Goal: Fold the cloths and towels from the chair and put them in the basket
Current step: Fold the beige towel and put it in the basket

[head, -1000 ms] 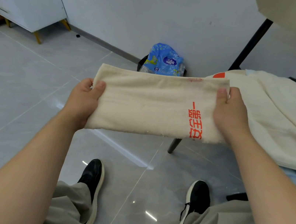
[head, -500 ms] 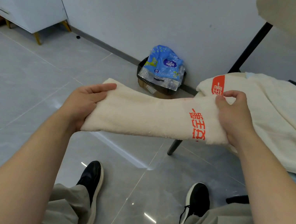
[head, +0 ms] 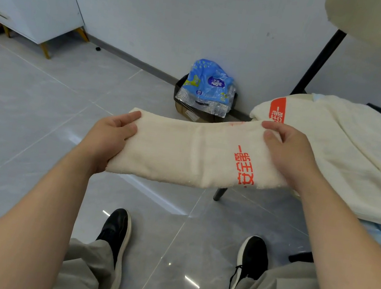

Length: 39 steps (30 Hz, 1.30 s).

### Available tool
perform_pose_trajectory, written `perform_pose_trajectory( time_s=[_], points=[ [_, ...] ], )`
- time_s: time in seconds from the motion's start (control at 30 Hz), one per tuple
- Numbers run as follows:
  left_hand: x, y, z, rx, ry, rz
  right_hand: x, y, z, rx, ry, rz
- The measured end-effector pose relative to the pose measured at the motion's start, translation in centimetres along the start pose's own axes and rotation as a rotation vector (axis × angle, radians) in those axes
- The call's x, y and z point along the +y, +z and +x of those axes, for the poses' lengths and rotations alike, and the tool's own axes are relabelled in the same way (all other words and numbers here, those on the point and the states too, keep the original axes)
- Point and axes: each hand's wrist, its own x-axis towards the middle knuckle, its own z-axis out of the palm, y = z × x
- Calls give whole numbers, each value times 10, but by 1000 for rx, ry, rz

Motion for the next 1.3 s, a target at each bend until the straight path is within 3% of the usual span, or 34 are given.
perform_pose_trajectory(
  time_s=[0.1, 0.27, 0.5, 0.8, 1.03, 1.3],
  points=[
    [5, 8, -8, -70, 27, 30, -4, 8, -4, -50, -96, -124],
    [3, 36, -28, -116, 181, 348, -11, 34, -14, -119, -204, -353],
    [-5, 77, -46, -220, 231, 559, -15, 75, -43, -351, -223, -396],
    [-9, 82, -49, -296, 288, 583, -25, 87, -57, -470, -158, -228],
    [-12, 80, -45, -355, 326, 640, -38, 81, -62, -531, 165, 332],
    [-18, 74, -40, -494, 376, 867, -30, 78, -60, -632, 291, 543]
  ],
)
